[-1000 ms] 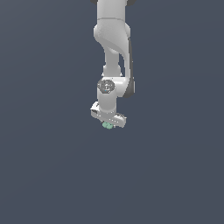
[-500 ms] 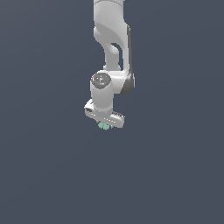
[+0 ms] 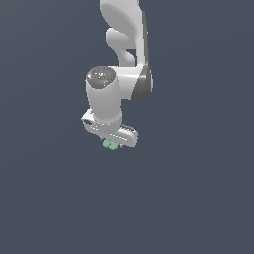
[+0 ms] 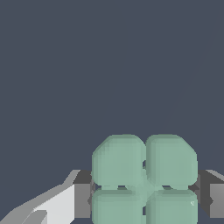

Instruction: Pick up the object and move it to a goal position.

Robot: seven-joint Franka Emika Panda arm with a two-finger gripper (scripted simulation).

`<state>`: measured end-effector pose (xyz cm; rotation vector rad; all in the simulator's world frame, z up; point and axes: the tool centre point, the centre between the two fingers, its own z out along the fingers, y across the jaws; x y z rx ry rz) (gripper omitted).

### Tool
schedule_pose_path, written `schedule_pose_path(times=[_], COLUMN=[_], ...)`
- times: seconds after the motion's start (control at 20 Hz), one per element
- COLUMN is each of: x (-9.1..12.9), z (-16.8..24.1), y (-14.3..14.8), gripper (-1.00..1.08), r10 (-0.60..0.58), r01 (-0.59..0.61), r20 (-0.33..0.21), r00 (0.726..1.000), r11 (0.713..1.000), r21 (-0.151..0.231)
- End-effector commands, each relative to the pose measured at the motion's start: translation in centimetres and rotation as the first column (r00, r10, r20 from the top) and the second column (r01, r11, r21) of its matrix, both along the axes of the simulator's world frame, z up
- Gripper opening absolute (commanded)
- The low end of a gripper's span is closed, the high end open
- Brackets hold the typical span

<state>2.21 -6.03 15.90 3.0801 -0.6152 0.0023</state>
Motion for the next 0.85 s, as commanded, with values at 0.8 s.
schedule_pose_path(times=[0.8], x=[4.0], z=[5.3], y=[-1.5], gripper=[-1.00], r10=[0.002], r01=[-0.002], r20=[-0.001], r00=[1.000], r11=[1.000], r21=[0.001])
